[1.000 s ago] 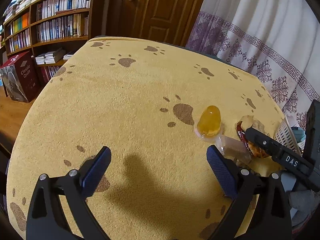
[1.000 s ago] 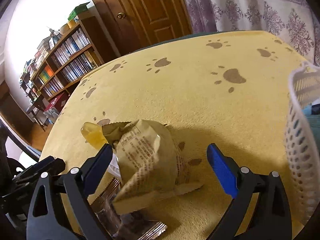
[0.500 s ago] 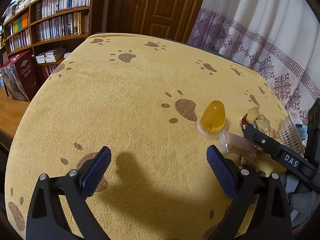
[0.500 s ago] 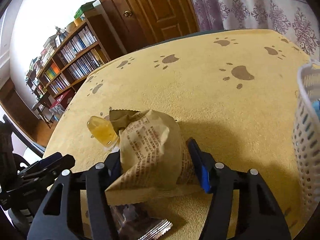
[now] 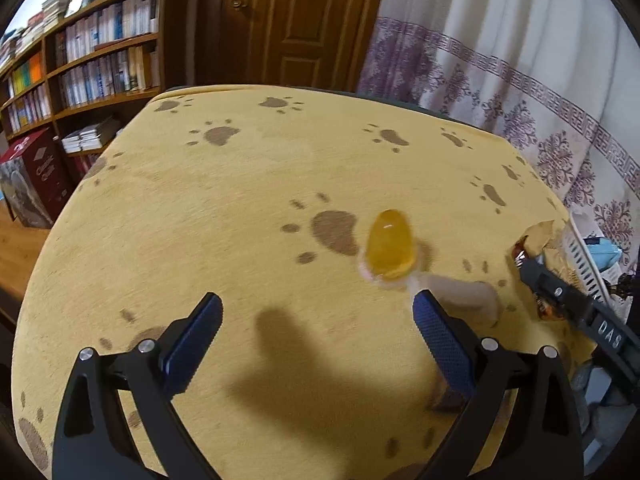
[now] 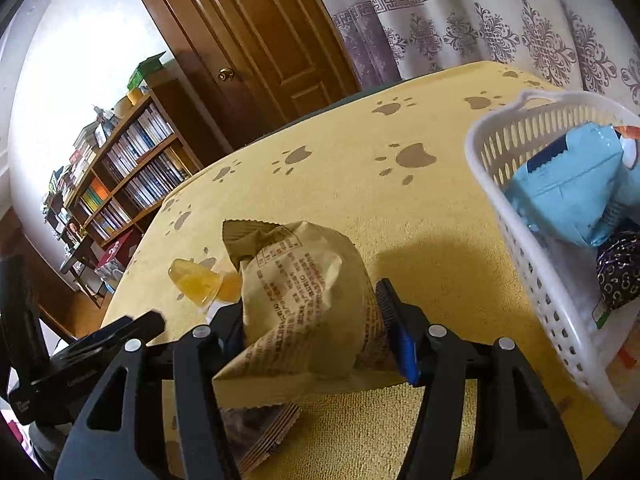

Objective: Organize snacks

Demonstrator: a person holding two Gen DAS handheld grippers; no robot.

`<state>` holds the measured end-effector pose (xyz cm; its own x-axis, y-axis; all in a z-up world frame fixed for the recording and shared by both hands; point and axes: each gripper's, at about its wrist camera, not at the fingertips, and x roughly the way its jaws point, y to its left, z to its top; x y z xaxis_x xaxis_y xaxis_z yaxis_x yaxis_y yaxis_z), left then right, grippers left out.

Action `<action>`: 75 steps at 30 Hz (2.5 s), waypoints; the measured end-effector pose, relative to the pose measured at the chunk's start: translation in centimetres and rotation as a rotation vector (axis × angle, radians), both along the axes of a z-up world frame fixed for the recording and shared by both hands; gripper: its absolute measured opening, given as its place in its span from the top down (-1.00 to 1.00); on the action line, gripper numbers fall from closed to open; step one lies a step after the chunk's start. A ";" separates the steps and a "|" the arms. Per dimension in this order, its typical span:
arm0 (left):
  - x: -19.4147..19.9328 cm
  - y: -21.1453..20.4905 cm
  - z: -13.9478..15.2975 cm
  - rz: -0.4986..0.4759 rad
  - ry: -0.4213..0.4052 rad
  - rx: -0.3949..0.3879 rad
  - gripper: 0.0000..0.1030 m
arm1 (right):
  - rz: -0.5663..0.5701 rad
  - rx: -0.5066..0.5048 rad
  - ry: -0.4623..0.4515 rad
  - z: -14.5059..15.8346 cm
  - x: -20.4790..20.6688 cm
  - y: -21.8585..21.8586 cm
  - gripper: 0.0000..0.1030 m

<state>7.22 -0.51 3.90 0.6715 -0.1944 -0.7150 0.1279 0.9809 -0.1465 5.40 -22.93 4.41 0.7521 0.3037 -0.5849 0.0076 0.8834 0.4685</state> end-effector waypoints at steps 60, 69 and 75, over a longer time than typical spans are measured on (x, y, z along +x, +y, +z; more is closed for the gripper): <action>5.9 3.2 2.6 0.059 0.001 -0.163 -0.15 | -0.012 -0.044 -0.003 -0.4 0.4 0.4 -0.11; 4.5 1.3 2.9 -0.030 0.008 -0.098 -0.39 | -0.011 -0.005 -0.005 -0.4 0.4 -0.3 -0.11; 1.5 1.2 1.5 -0.087 0.019 -0.047 -0.50 | -0.008 -0.006 -0.007 -0.3 0.3 0.0 -0.11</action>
